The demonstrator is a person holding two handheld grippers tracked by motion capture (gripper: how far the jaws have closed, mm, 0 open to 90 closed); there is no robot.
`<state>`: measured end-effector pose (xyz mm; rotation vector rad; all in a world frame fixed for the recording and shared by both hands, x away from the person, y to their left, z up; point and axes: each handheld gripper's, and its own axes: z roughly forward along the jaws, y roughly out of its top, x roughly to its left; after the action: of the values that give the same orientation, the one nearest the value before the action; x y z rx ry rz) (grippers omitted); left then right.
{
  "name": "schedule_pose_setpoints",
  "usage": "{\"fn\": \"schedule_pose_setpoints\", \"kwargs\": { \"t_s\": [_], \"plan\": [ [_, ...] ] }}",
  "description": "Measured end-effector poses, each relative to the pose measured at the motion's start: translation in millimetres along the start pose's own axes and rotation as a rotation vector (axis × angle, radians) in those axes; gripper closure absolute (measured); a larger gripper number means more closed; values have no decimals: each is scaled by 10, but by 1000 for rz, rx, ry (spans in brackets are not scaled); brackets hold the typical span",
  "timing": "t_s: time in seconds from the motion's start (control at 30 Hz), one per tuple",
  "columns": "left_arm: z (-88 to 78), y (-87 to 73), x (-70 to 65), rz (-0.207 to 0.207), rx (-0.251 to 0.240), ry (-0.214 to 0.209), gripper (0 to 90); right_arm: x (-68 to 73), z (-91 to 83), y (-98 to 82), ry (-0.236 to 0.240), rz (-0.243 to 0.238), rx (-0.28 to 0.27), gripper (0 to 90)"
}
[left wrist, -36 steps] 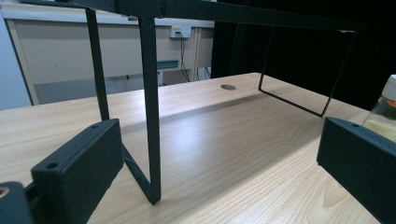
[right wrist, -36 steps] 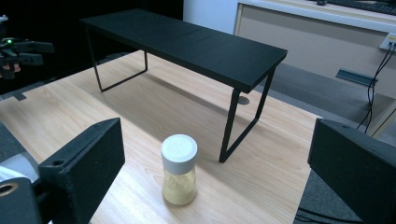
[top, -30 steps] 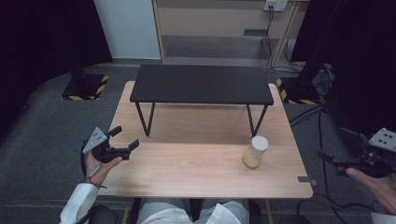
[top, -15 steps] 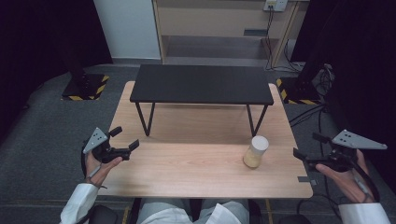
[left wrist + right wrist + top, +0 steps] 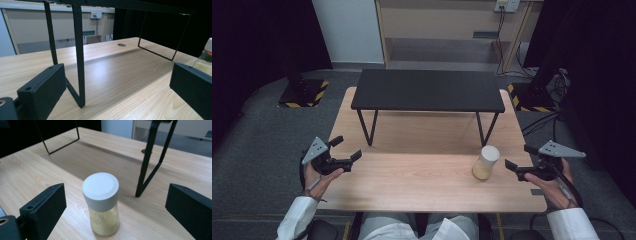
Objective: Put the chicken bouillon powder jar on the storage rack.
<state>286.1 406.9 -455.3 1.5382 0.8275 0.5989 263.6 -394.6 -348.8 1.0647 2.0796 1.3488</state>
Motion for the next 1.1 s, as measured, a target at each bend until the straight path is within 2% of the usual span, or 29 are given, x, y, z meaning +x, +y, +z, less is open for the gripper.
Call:
{"fn": "schedule_pose_setpoints", "kwargs": {
  "t_s": [0.07,0.43,0.5,0.73,0.83,0.9,1.1],
  "plan": [
    [-1,-2,-1,0,1,4,0,23,127,-5,3,-13,19,32],
    [1,-3,1,1,-1,1,0,72,501,32,29,-49,87,49],
    [-1,-5,2,-1,-1,1,0,81,623,67,41,-65,117,59],
    [0,-7,8,-2,0,-3,0,77,834,120,55,-77,157,88],
    [0,-5,7,1,1,-3,0,67,890,146,60,-85,183,154],
    [1,-7,8,0,0,-4,0,48,913,157,72,-95,192,236],
    [4,-6,9,1,3,-5,0,52,911,181,56,-99,188,328]
  ]
}}
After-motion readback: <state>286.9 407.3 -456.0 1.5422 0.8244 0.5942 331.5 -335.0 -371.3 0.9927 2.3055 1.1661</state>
